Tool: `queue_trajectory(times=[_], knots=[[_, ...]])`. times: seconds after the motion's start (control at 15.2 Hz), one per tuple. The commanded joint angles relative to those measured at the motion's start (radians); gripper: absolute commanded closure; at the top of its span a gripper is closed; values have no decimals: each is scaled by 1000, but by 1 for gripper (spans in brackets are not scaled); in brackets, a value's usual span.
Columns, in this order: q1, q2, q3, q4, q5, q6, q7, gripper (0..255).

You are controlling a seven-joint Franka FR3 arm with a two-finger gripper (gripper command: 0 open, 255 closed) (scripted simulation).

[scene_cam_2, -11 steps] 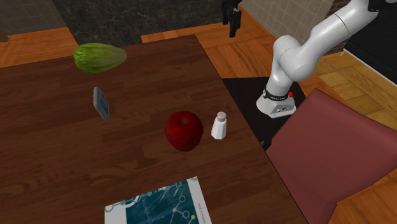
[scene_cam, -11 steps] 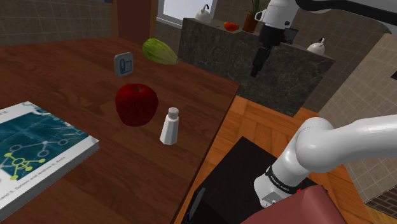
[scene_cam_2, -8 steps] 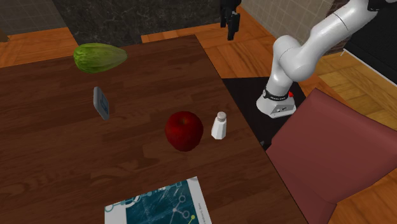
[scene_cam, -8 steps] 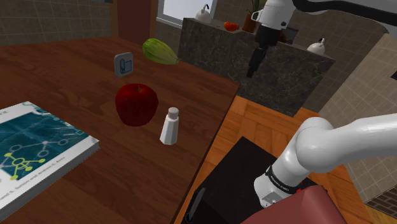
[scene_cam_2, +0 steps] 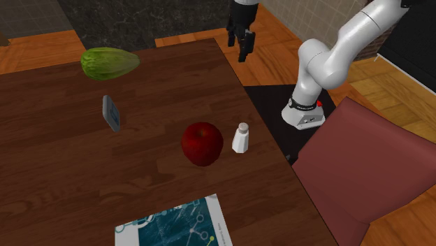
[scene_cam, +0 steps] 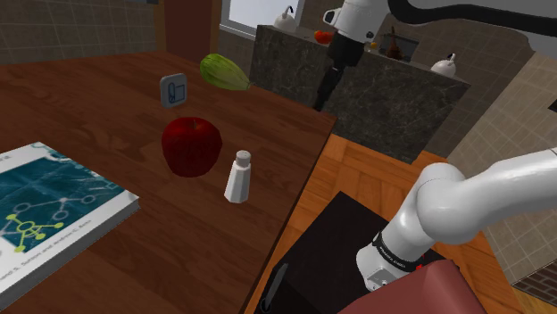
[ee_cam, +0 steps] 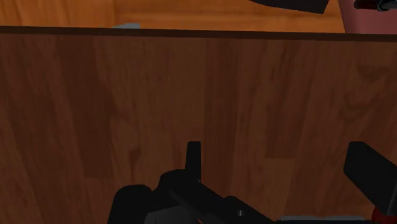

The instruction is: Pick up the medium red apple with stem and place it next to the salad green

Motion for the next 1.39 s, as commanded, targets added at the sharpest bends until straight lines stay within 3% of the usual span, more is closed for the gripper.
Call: queue_trajectory(times=[0.0,0.73,1.32], knots=[[20,27,19,1,17,57,0,0],[117,207,151,86,75,319,25,0],[171,375,267,212,52,497,59,0]])
